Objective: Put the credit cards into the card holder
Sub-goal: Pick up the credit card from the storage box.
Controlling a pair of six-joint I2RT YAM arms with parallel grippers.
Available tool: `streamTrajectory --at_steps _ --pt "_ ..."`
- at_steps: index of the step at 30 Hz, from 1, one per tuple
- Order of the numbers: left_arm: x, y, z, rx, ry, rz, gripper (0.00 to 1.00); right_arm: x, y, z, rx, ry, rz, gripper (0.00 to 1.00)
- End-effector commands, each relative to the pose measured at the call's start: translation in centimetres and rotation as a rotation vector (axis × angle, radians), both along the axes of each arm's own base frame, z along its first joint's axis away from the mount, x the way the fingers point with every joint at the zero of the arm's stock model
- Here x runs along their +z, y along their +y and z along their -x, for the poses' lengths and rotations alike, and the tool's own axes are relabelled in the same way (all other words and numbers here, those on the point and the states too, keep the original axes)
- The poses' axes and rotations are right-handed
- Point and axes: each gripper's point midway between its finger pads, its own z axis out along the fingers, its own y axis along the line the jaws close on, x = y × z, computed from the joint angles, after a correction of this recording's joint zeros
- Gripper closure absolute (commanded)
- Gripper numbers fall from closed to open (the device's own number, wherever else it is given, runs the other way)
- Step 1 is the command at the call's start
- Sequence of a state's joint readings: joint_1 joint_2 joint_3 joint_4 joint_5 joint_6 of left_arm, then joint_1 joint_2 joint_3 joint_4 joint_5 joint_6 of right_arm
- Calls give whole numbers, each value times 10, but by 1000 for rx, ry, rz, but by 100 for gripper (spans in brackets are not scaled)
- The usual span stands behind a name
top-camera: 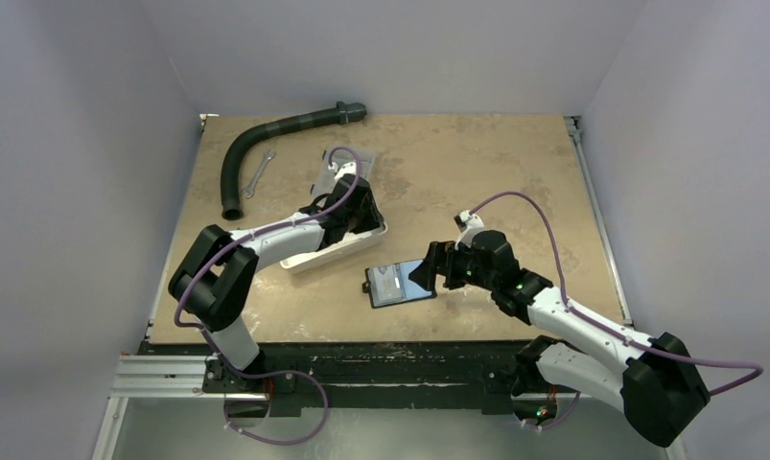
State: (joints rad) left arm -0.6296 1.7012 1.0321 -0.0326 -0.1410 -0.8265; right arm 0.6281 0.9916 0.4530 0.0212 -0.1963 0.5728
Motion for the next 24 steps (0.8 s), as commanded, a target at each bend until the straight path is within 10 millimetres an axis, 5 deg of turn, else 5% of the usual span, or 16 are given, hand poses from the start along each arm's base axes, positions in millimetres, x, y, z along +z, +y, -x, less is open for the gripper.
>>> streamTrajectory --at_steps 1,15,24 --pt "22 -3 -7 0 -67 39 75 8 2 -5 -12 -22 -24 1" --pt "37 8 2 17 -67 23 100 5 3 -6 -9 -15 -20 1" --pt "57 24 14 26 -82 0 100 5 5 -6 -5 -9 -20 1"
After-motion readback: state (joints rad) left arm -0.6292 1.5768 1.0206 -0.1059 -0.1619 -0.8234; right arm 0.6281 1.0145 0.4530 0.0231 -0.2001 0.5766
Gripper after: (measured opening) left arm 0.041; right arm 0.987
